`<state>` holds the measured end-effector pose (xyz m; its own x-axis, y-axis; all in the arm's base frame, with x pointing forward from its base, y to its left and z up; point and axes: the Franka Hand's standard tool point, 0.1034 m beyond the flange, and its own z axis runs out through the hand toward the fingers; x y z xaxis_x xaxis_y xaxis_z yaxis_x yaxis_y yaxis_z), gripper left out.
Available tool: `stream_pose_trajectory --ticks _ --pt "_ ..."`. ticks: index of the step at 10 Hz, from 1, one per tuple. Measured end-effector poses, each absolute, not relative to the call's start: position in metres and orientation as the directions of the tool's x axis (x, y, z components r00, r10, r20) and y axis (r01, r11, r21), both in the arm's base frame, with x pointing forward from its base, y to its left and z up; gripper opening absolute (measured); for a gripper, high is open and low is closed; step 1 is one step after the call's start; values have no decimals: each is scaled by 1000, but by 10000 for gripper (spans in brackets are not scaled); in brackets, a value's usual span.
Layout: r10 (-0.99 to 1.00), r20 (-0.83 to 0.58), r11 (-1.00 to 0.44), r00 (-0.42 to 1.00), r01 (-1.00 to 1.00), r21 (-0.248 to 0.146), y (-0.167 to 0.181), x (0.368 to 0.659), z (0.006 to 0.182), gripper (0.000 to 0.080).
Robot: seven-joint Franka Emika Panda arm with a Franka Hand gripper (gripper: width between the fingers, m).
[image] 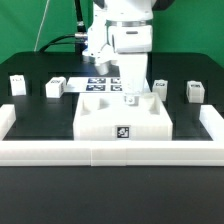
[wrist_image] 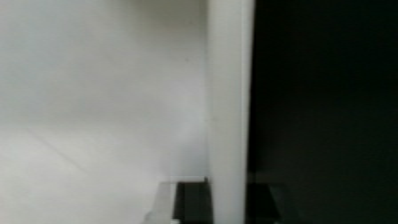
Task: Assemble one leg
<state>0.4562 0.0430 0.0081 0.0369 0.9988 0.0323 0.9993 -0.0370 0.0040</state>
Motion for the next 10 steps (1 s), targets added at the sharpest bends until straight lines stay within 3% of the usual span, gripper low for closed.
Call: stream_pose_trajectory --ticks 6,10 --pt "997 61 -58 56 998 32 86 501 8 59" --pt "998 63 -29 27 999 31 90 503 8 59"
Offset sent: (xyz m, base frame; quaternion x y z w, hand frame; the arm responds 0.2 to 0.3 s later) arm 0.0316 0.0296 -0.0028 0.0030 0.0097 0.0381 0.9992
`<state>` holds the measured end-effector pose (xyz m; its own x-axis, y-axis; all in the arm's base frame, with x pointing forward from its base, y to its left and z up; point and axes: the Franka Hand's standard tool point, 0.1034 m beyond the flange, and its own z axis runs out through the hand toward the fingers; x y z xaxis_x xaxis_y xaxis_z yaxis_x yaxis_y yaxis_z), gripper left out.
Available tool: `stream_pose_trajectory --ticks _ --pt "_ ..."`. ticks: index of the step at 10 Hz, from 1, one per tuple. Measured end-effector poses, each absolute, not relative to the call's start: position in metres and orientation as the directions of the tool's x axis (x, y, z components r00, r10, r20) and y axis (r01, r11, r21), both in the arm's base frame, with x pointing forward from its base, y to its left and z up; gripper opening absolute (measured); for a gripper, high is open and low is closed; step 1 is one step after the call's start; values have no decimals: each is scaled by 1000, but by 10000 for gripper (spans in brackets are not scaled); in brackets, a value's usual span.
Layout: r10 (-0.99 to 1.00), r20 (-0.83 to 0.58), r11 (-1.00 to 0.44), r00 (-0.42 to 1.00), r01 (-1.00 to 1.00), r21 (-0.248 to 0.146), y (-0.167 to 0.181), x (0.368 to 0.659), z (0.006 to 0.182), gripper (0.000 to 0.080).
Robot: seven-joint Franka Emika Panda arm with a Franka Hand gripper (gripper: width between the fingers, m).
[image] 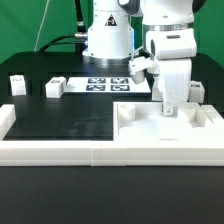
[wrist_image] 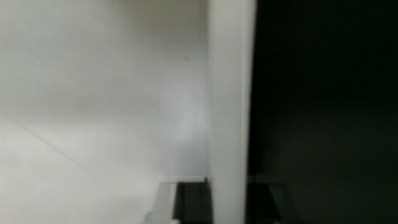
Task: Assemble one leg
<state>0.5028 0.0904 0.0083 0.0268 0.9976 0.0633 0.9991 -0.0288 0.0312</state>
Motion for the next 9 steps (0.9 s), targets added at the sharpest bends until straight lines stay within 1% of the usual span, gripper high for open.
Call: stream_pose_trajectory --ticks 3,4,5,6,7,8,9 --pt "998 63 -27 25 999 31 89 503 8 60" --pt "998 63 -28 26 999 31 89 503 8 158" --pt "998 63 -28 26 999 31 89 503 8 296" --pt "998 63 -28 26 999 31 88 503 8 296" --pt "998 63 -28 26 999 31 88 503 8 480" --pt "998 63 -28 26 999 31 88 503 8 591" --pt "998 63 -29 27 999 31 88 503 8 591"
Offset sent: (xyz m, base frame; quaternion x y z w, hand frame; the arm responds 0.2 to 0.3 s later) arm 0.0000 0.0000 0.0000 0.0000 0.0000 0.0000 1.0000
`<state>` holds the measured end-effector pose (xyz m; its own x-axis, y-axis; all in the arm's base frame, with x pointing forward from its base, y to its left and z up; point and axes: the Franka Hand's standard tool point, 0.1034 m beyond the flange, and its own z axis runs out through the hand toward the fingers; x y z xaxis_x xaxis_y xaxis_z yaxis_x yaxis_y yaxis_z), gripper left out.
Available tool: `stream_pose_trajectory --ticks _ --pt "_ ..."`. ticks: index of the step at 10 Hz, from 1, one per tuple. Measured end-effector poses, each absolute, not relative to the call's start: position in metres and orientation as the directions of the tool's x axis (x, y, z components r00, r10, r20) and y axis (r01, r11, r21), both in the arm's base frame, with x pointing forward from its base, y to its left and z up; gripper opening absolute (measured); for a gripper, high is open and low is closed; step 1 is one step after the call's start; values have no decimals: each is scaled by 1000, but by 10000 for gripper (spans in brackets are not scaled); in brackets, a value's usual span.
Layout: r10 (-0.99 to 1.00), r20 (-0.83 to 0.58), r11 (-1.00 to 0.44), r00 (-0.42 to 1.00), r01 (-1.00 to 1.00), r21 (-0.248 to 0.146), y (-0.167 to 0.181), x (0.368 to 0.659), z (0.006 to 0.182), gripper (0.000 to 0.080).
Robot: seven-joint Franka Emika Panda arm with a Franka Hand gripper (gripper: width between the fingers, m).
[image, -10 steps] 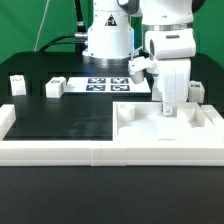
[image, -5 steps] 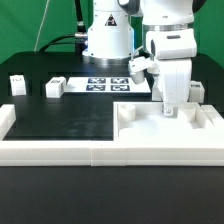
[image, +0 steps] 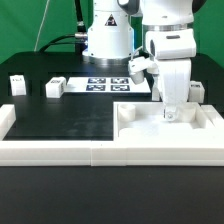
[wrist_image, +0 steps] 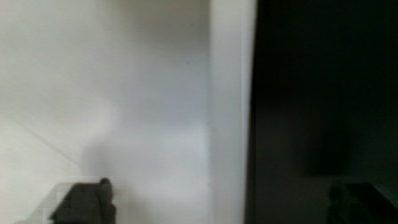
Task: Assemble one leg
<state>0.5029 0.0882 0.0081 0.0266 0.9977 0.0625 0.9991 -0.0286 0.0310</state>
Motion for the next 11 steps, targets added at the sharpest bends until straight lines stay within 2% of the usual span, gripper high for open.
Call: stream_pose_trajectory --ticks 1,5,7,9,11 --pt "998 63 -29 27 999 31 88 503 8 637" --pt "997 63 -53 51 998 32 89 502 11 648" --pt "993 58 -109 106 993 47 98 492 32 648" --pt "984 50 -171 169 984 45 113 473 51 648" --pt "979 51 -200 198 979 49 116 471 56 648"
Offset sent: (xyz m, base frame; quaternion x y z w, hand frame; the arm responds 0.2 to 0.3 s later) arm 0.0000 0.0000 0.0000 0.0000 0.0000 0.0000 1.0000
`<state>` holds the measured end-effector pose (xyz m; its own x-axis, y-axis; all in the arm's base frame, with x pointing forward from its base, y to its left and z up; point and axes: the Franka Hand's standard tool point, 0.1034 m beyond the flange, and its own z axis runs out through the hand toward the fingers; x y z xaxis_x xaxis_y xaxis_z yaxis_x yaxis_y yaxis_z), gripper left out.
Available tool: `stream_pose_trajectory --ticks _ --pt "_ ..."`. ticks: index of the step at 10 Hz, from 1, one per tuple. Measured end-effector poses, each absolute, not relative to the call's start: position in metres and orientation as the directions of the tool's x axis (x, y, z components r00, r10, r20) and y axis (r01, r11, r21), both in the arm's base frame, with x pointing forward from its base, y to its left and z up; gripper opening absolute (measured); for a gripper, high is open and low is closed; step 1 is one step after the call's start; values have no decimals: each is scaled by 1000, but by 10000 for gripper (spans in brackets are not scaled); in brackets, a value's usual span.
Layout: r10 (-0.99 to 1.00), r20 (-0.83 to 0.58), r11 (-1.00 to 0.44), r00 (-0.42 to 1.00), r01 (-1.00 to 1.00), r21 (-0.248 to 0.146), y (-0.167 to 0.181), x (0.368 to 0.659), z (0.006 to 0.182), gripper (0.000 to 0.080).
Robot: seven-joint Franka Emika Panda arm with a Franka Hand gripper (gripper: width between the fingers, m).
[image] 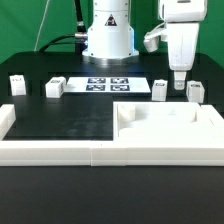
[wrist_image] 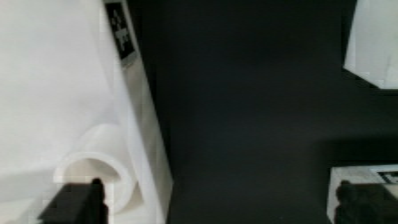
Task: Assemble one leg
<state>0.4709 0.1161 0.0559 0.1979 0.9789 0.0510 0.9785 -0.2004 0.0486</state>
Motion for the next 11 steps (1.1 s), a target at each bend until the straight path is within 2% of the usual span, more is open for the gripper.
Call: stream_pose_trajectory --ticks 2,5,6,8,11 --pt "973 52 -227 224 973 45 116 471 55 648" --pt "883 67 -466 464 884 26 117 470 55 648" --pt "786 81 -616 613 788 15 122 464 54 648" --pt "627 75 -776 776 630 -24 126 456 50 648" --pt "321 53 -943 945 325 -71 145 446 48 648"
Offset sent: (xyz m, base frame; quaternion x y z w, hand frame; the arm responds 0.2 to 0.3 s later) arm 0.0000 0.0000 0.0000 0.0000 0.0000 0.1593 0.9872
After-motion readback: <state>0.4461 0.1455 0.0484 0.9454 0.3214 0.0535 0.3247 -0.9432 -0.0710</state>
